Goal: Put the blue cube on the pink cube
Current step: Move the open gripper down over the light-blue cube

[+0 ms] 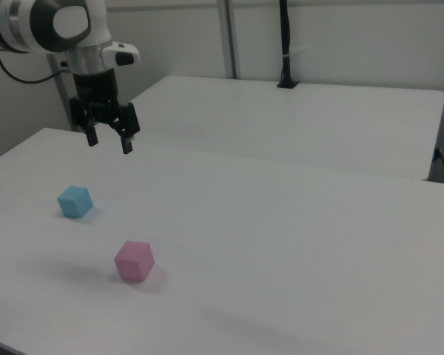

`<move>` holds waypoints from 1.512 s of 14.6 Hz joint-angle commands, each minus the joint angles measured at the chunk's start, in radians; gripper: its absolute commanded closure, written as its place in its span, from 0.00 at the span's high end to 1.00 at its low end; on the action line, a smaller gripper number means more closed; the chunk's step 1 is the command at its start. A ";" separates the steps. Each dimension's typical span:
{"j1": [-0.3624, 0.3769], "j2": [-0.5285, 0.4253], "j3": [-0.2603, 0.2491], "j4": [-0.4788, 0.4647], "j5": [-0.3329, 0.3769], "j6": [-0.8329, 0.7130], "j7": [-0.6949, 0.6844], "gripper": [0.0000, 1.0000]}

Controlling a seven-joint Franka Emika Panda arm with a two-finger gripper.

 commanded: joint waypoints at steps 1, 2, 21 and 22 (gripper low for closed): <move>0.071 0.083 -0.002 0.037 0.077 0.082 0.010 1.00; 0.106 0.119 0.000 0.053 0.077 0.110 0.025 1.00; 0.422 0.566 -0.004 0.205 -0.073 0.400 0.303 1.00; 0.424 0.566 -0.002 0.205 -0.073 0.402 0.303 1.00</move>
